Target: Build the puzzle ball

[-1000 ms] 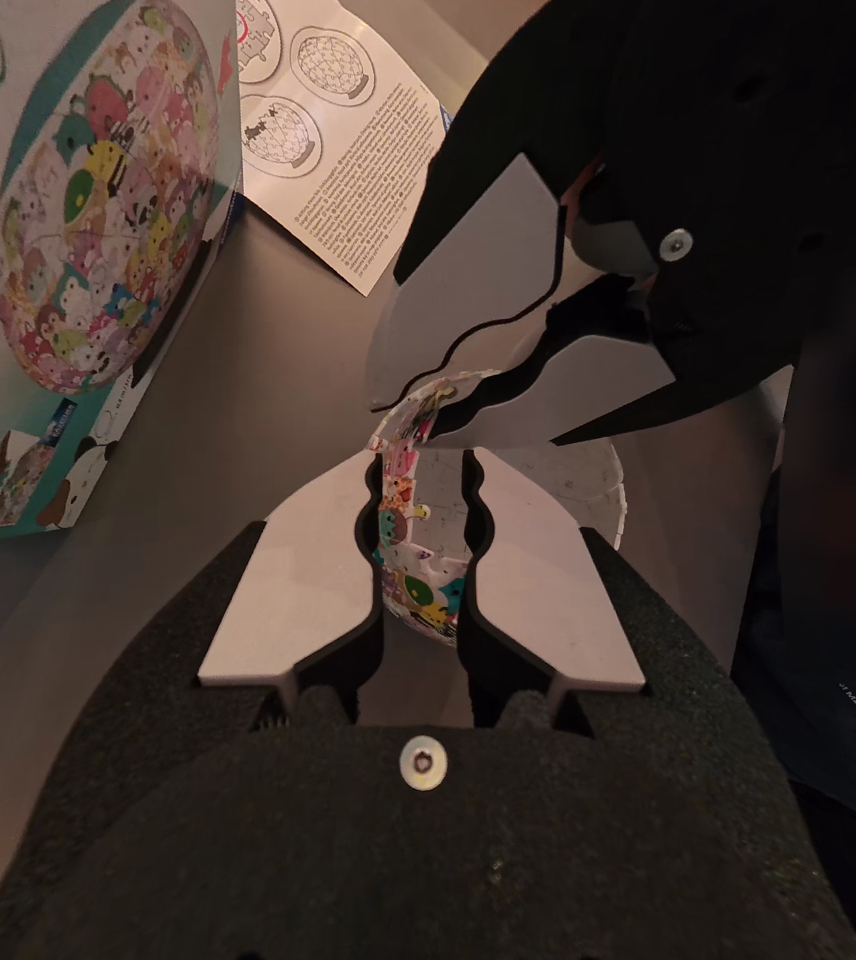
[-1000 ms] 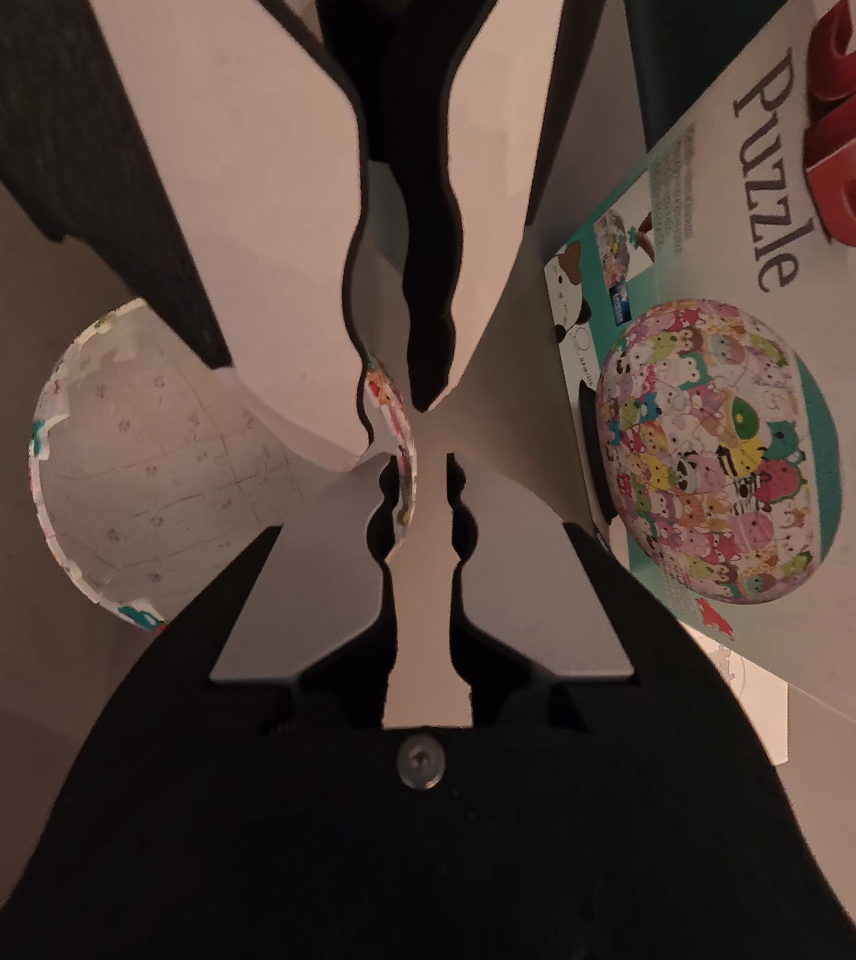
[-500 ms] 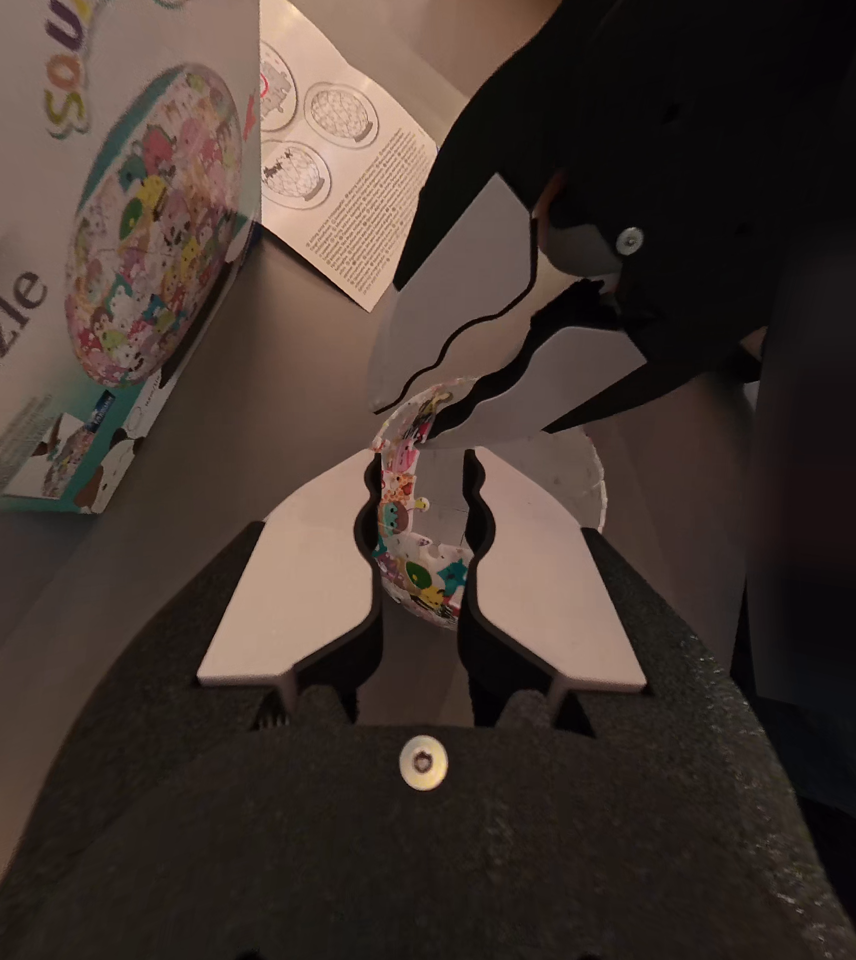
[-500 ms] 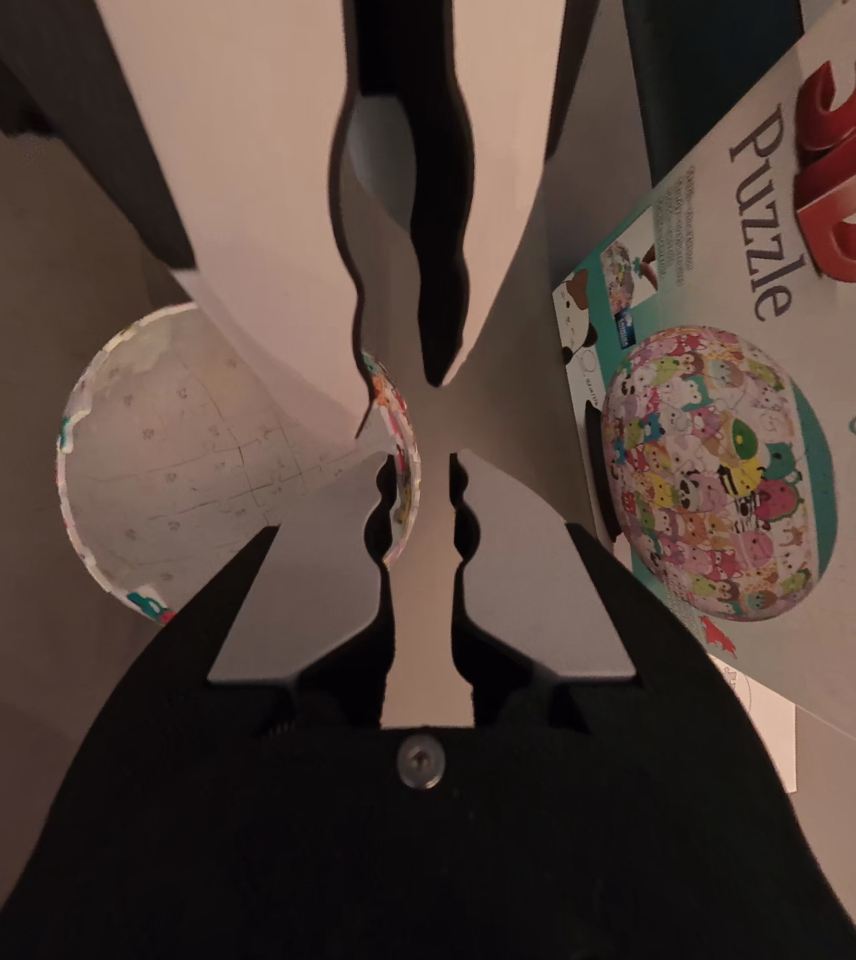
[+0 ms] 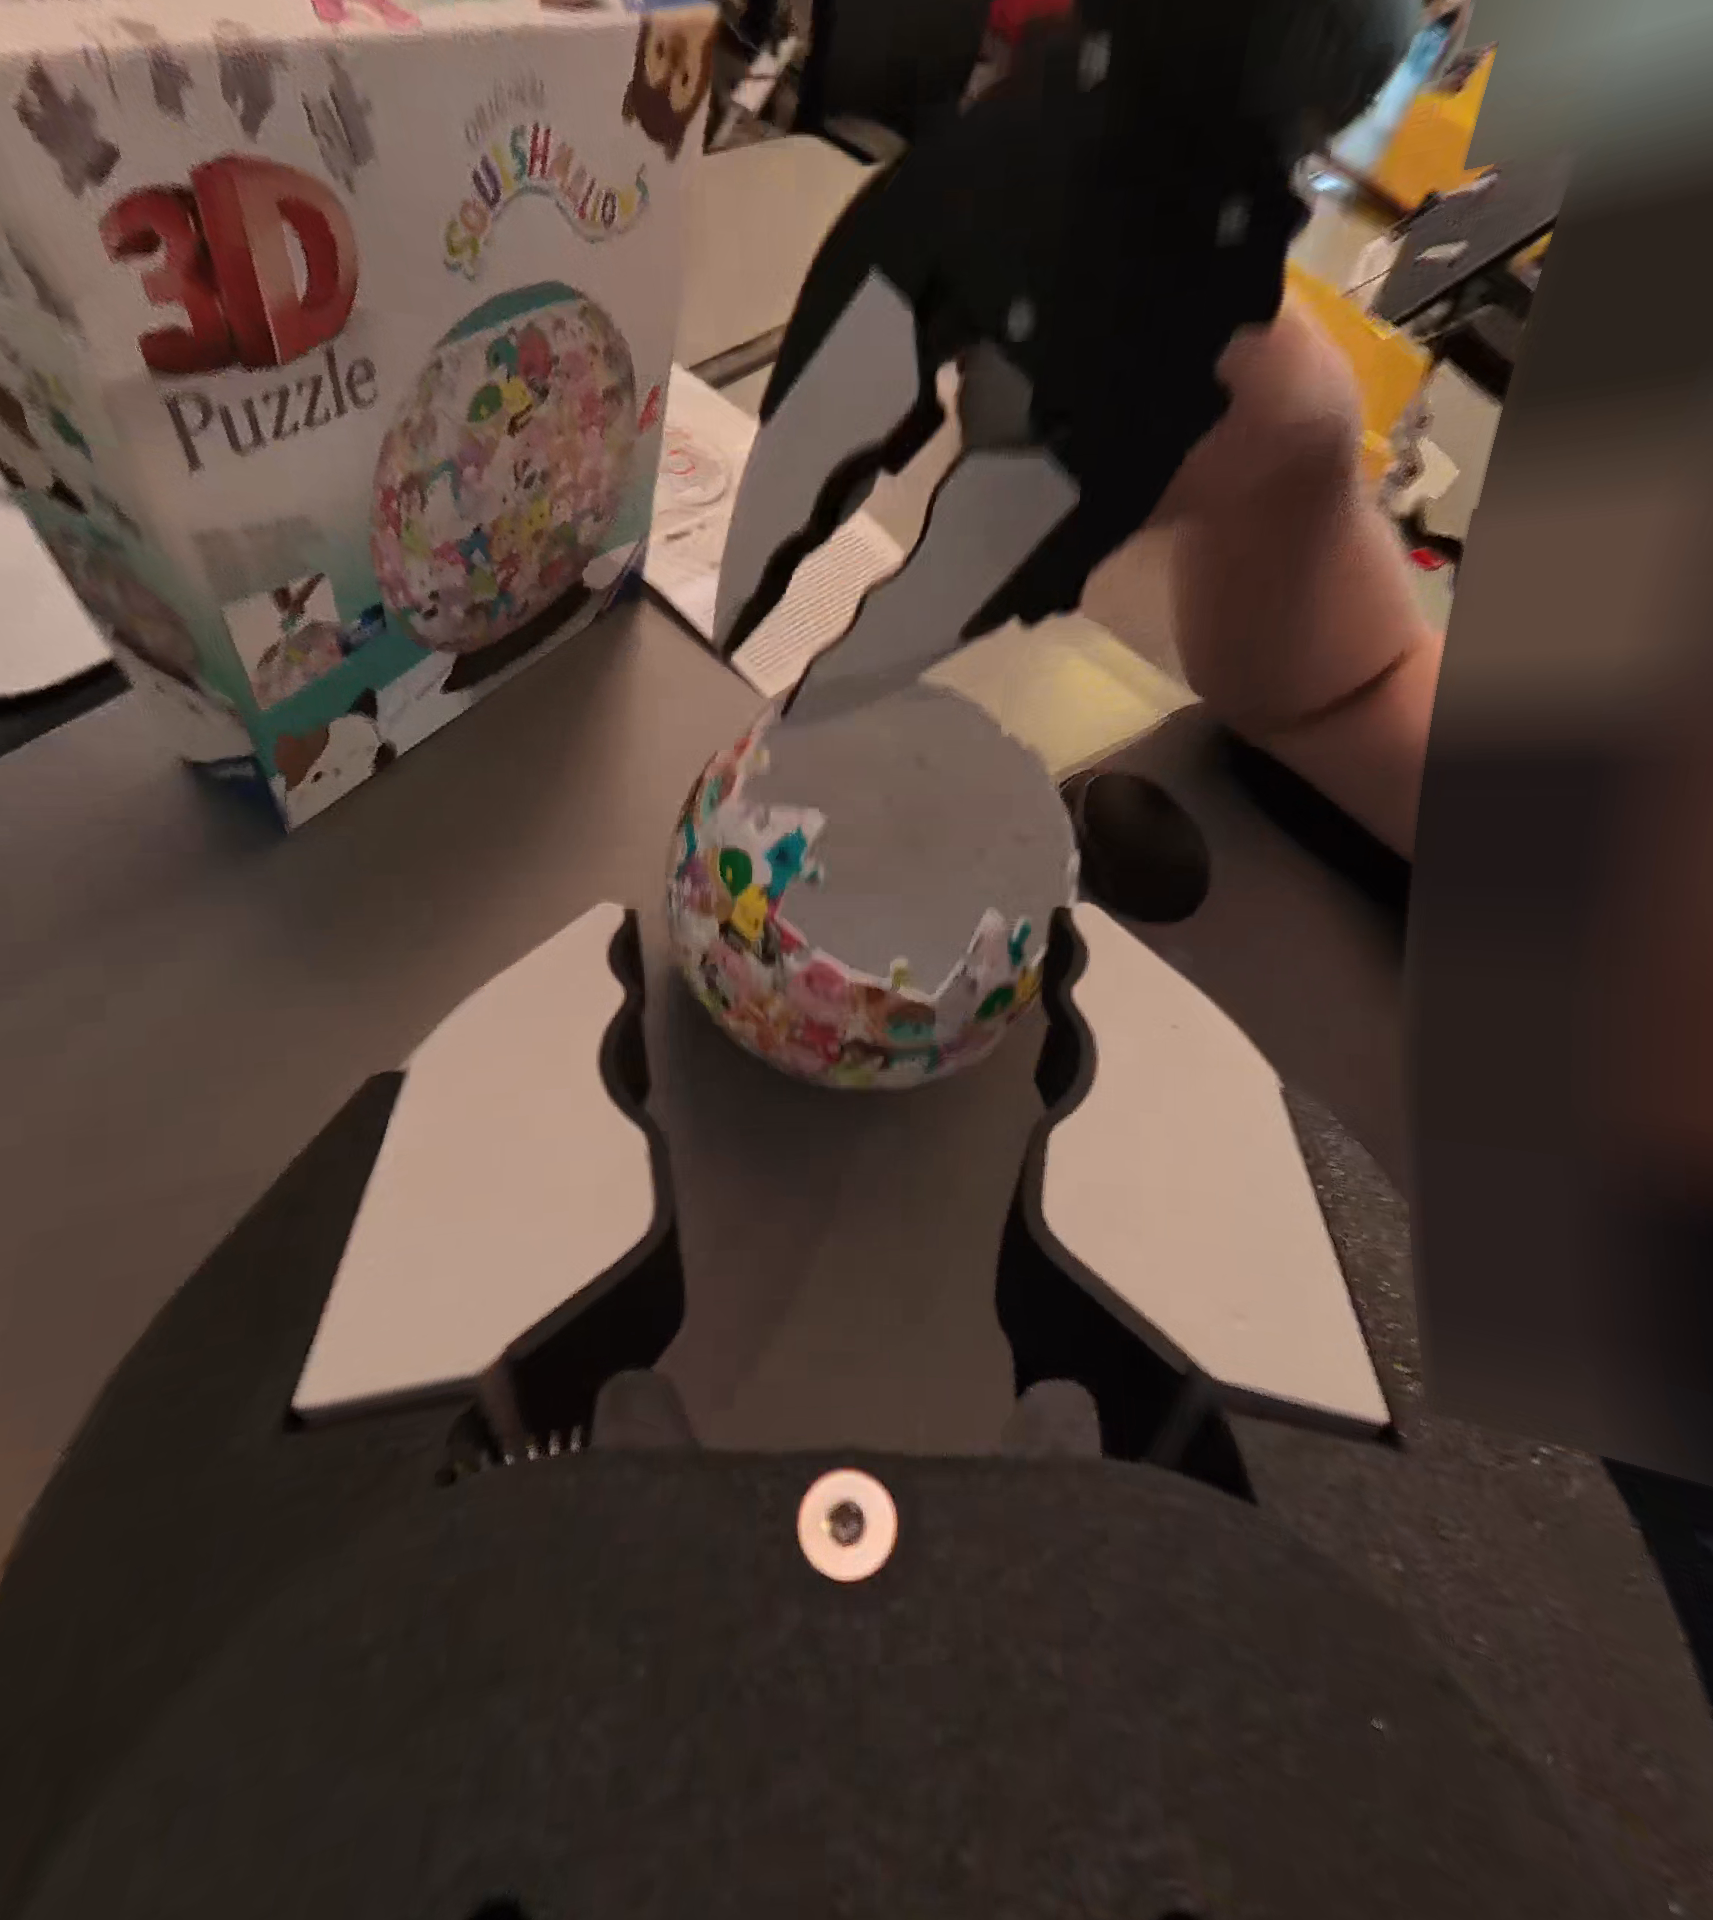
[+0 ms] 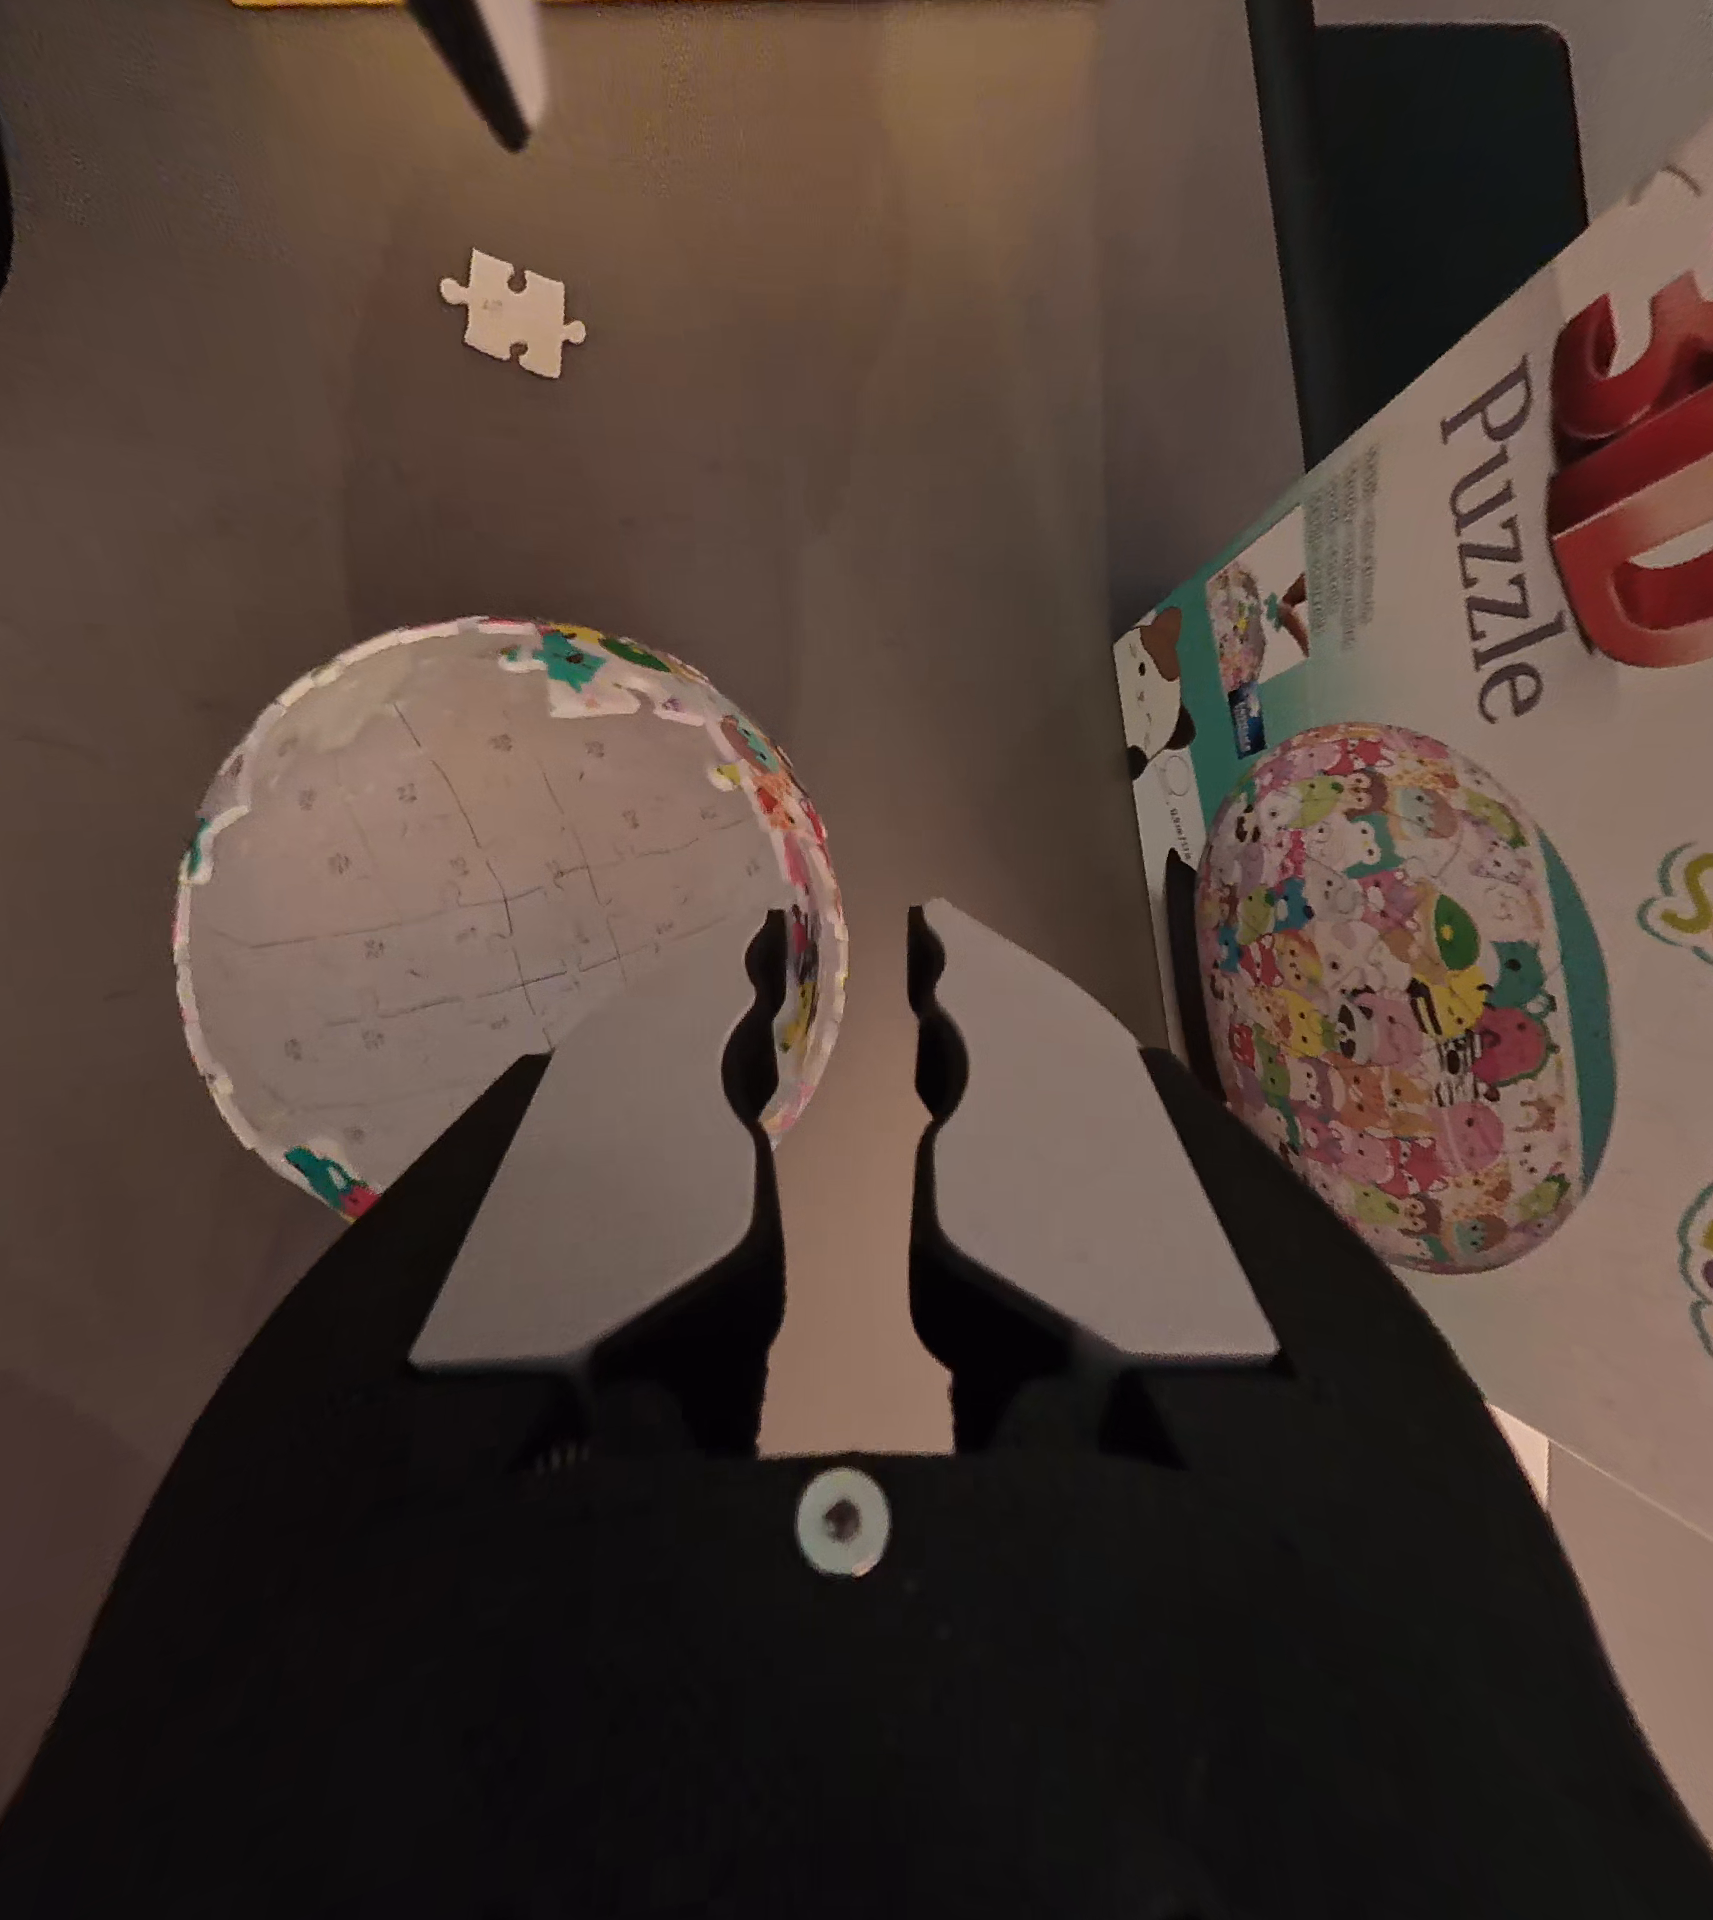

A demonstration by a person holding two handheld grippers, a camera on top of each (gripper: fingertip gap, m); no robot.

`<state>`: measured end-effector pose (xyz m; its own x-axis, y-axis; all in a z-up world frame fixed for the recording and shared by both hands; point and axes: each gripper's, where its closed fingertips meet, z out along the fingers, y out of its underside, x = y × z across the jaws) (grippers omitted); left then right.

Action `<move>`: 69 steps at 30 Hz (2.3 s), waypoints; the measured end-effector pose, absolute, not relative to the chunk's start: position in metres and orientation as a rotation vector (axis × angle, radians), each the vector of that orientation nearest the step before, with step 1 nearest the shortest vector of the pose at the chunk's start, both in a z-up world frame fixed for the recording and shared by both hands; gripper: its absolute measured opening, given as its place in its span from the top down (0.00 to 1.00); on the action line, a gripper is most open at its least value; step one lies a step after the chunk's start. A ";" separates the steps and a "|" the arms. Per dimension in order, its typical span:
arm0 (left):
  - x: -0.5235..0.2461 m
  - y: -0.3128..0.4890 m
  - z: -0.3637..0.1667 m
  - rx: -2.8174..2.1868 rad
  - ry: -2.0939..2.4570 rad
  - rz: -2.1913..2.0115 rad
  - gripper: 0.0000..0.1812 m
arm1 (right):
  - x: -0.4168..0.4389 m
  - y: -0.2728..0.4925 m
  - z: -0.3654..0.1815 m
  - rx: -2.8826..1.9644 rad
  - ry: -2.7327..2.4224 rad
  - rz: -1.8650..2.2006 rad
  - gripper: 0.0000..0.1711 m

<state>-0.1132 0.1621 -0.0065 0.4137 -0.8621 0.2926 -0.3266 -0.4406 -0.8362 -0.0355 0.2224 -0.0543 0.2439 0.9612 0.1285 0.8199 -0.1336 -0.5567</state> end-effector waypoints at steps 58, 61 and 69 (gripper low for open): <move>-0.115 0.106 -0.082 -1.805 1.033 -0.689 0.48 | 0.005 0.218 -0.019 -1.811 -1.619 0.411 0.80; -0.121 0.112 -0.073 -1.691 1.060 -0.641 0.45 | 0.014 0.208 -0.020 -1.742 -1.582 0.440 0.75; -0.107 0.123 -0.075 -1.618 1.129 -0.646 0.40 | 0.029 0.158 -0.055 -1.665 -1.437 0.561 0.56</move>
